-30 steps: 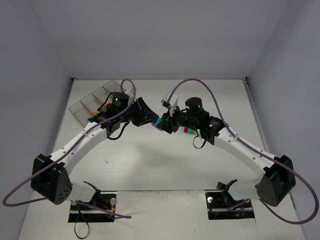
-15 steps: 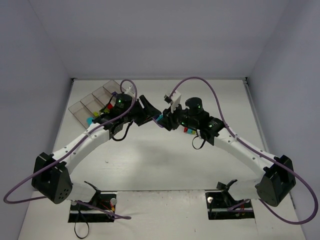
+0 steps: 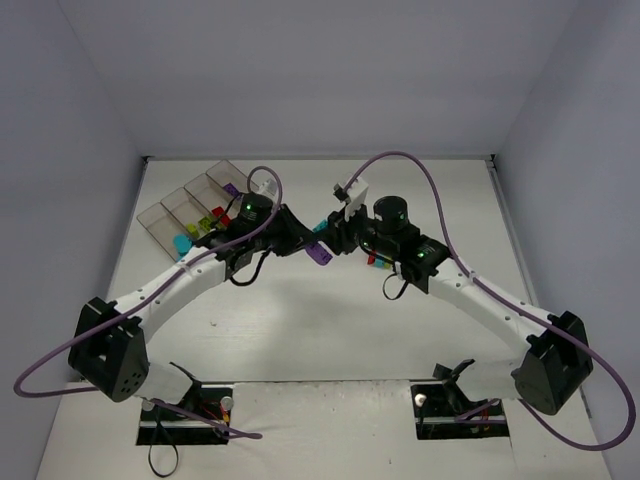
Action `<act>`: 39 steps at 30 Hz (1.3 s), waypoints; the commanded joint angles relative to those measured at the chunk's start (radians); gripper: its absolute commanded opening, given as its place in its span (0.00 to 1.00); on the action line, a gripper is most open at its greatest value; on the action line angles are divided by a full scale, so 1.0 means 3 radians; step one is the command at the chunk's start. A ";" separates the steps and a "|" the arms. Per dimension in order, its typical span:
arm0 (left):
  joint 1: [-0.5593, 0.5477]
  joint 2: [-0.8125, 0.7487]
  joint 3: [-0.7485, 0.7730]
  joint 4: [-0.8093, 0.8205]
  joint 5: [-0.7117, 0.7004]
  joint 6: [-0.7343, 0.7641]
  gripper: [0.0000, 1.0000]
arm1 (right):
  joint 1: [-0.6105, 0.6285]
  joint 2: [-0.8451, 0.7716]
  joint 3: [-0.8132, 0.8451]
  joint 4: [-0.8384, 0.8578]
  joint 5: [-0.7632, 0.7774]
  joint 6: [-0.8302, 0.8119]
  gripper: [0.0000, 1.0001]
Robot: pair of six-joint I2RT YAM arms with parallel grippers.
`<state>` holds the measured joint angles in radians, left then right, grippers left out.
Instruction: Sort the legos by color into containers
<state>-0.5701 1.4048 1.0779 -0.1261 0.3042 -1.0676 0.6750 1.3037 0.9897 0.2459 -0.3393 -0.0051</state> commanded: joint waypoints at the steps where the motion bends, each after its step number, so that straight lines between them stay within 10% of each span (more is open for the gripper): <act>1: -0.0048 -0.0025 0.0027 0.0088 0.0003 0.0025 0.00 | -0.0005 -0.0183 0.0014 0.0474 0.0144 0.0012 0.00; 13: 0.0472 0.0134 0.0180 -0.0035 -0.0364 0.0679 0.00 | -0.0021 -0.0332 -0.0297 0.0219 0.0390 -0.0029 0.00; 27: 0.1374 0.1789 0.2255 -0.0326 -0.0763 0.1559 0.00 | 0.0015 -0.0449 -0.0625 0.0162 0.0287 0.0130 0.00; 39: 0.1486 0.2282 0.2666 -0.0516 -0.0983 0.1667 0.09 | 0.0020 -0.0306 -0.0548 0.0167 0.0236 0.0048 0.00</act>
<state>-0.1444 2.1475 1.8072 -0.3004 0.0433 -0.5964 0.6758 1.2079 0.7826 0.2344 -0.2512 0.0227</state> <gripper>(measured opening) 0.132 0.332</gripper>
